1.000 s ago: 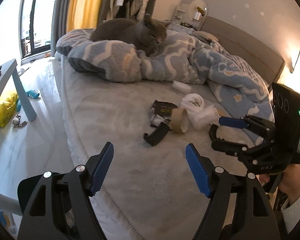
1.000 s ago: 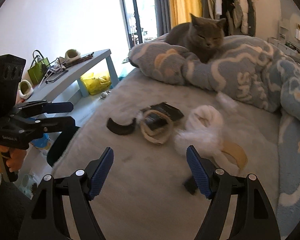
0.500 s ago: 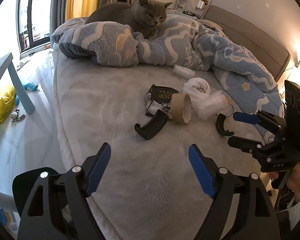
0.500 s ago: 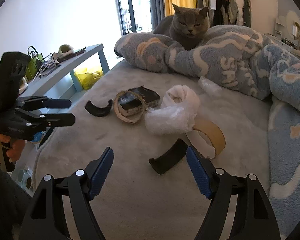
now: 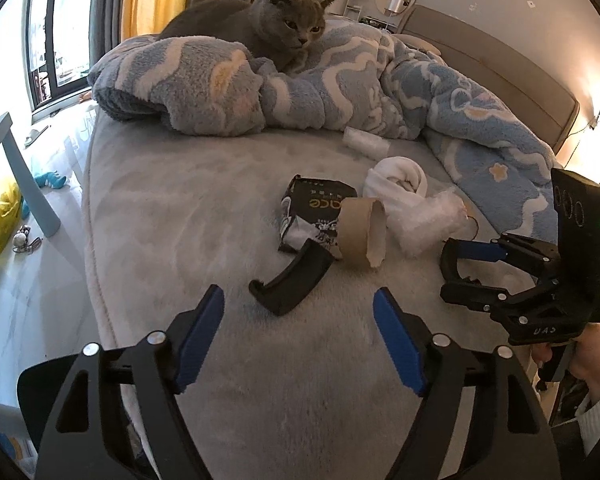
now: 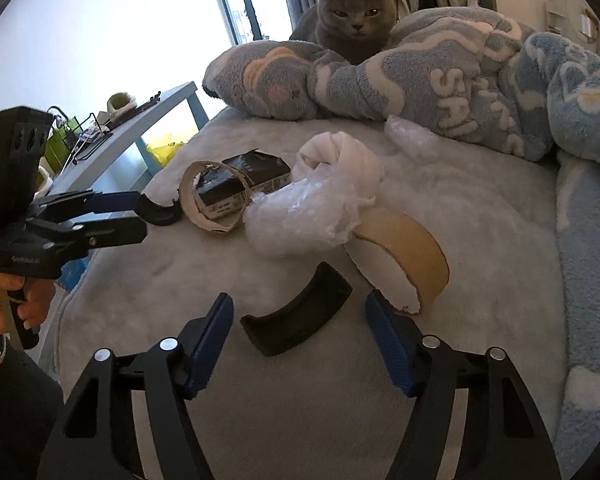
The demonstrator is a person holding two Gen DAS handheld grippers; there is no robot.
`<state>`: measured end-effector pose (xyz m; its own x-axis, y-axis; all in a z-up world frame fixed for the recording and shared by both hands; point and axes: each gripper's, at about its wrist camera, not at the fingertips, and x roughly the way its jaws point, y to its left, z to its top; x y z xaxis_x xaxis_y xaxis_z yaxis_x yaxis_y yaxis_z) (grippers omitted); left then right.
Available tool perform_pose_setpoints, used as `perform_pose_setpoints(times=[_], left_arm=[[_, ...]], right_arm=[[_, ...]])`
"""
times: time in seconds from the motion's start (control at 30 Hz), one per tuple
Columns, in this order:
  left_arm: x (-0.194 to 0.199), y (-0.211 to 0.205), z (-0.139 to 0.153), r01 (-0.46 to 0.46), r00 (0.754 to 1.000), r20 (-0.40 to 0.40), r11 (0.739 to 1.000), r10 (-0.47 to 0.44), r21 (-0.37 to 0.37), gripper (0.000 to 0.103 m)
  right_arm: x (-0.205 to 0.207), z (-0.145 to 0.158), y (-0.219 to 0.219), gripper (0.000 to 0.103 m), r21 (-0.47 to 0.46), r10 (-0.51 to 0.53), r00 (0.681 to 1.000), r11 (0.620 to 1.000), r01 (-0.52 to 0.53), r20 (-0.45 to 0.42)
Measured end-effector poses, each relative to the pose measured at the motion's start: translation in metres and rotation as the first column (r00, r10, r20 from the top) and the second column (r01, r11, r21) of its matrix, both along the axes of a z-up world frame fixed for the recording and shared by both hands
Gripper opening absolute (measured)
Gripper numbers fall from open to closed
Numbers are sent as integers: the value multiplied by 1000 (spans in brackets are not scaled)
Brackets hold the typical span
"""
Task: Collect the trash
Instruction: 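Reach the left tool back to the bed toward the black plastic piece, then close the left tool on the black curved plastic piece and lift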
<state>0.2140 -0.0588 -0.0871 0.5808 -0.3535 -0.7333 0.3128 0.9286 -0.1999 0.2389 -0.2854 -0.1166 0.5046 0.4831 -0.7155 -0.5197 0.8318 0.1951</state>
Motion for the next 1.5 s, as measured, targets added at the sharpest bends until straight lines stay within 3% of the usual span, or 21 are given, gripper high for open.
perform_pose_setpoints(times=[0.17,0.33,0.77,0.93,1.5], left_arm=[[12,-5,-4,8,1000,-11,1000,-9,-29,67],[20,-10,-11,19,999,-26,1000,-19,-11,62],[21,-8,-14,19,999,-46,1000,-19,-10,41],[20,-7,-14,13,999,-50,1000,-14,-18,27],[0,-1,-1,-4,1000,-28,1000,3,-19,26]], right_arm=[[5,0,-1,58,-1,23,1000,1000,-23,2],[7,-1,4,52,-24,55,998,998,-55,2],[7,1,7,46,-34,63,998,997,-63,5],[6,5,8,45,-33,60,998,998,-60,5],[-9,20,19,45,-17,61,998,998,-60,27]])
